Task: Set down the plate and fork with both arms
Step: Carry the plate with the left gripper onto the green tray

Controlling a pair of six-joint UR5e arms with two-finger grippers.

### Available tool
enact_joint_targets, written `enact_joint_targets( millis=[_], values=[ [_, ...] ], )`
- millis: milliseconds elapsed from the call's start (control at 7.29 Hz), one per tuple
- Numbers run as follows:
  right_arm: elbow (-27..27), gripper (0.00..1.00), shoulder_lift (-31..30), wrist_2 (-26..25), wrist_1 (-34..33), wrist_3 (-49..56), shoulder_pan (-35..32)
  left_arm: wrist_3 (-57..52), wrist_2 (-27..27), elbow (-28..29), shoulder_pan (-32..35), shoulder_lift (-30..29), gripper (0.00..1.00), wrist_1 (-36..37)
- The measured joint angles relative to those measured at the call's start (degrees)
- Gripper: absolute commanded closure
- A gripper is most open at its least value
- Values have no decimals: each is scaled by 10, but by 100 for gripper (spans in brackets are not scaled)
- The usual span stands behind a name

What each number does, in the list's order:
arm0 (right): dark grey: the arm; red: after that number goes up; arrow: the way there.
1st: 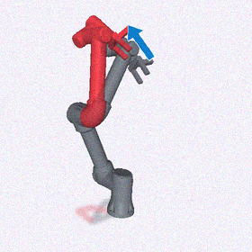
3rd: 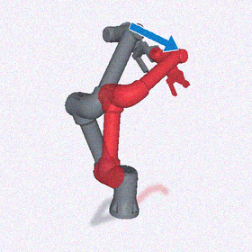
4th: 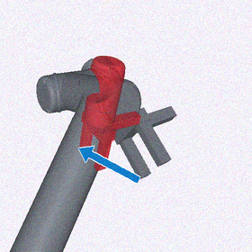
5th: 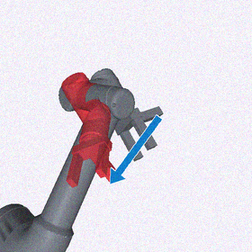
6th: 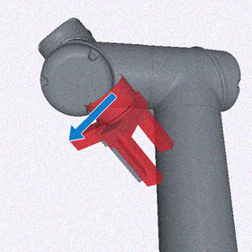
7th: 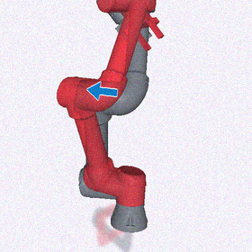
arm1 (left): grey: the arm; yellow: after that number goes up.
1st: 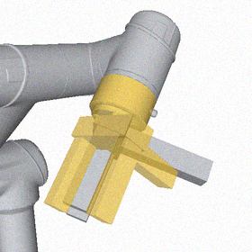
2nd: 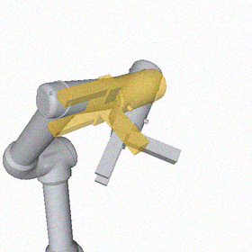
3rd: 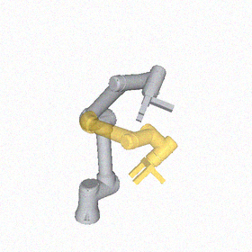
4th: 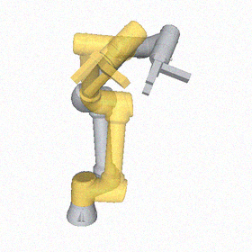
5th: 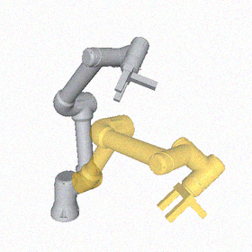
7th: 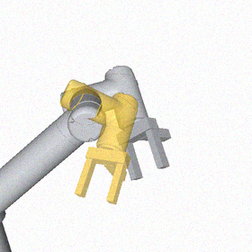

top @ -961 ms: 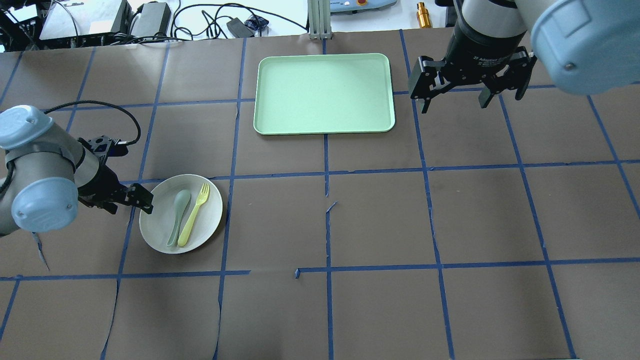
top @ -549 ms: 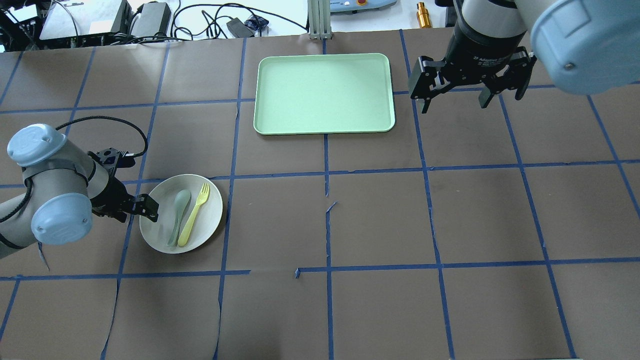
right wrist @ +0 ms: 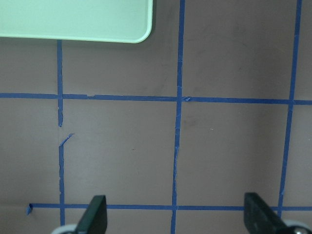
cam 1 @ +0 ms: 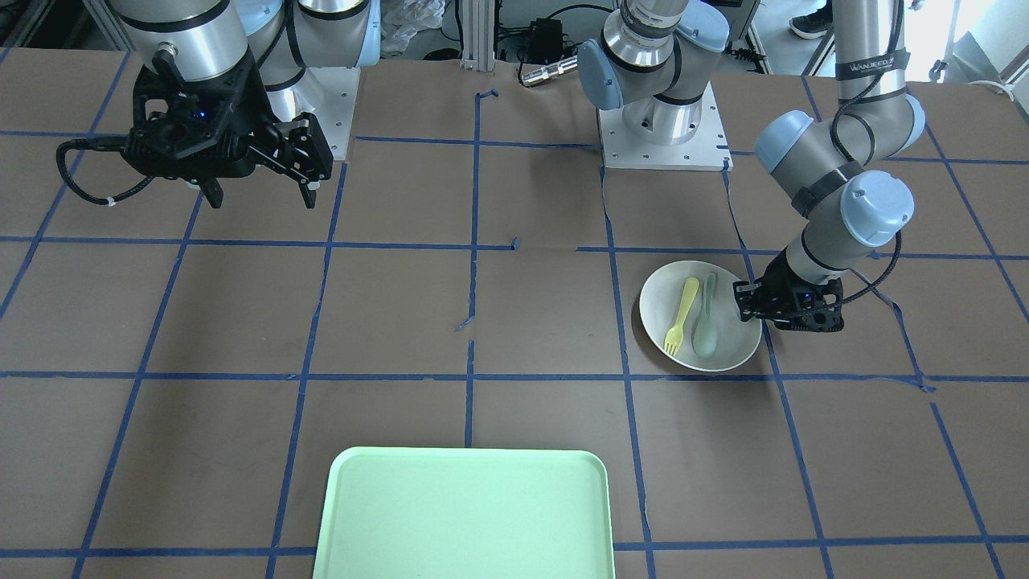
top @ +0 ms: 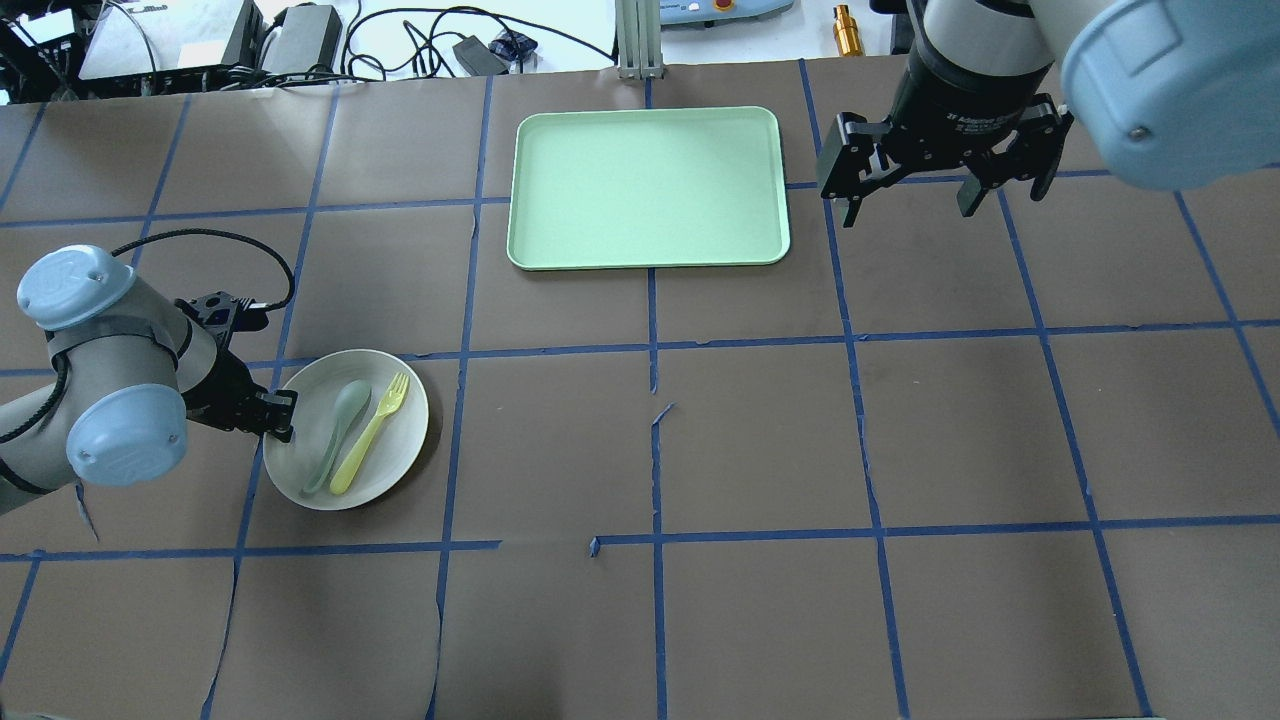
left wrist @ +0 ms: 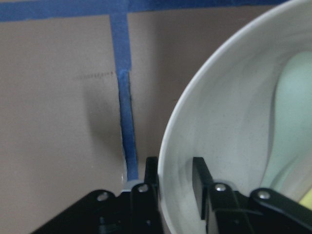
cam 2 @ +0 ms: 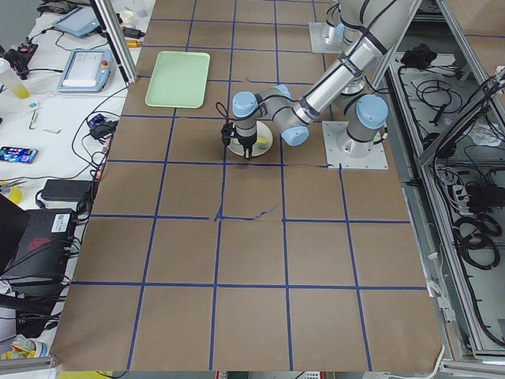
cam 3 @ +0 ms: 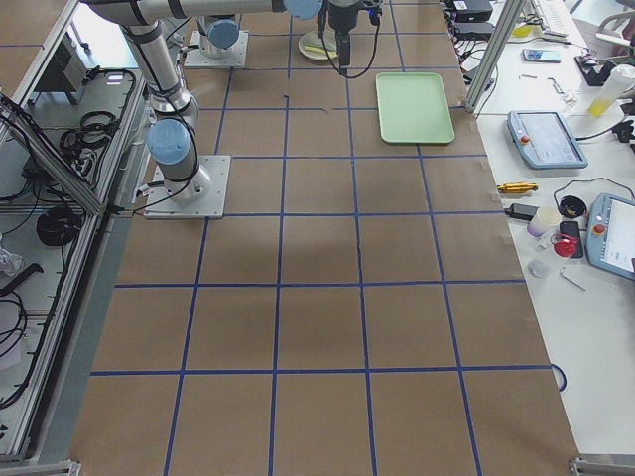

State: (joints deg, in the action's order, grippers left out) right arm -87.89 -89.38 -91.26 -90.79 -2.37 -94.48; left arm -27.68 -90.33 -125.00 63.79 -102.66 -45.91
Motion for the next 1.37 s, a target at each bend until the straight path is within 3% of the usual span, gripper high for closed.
enact_joint_targets(
  millis=[275,549,1098,1373],
  values=[
    [0,0,0,0,0,0,0,14,20,5,4,2,100,-1],
    [0,0,1,0,0,0,0,50,120,27,11,-1,100,-24],
    [0,0,2,0,0,0,0,132,233,124,71,-21,100,-110],
    [-1,0,2,1,0,0,0,182,273,186,113,-61,100,-117]
  ],
)
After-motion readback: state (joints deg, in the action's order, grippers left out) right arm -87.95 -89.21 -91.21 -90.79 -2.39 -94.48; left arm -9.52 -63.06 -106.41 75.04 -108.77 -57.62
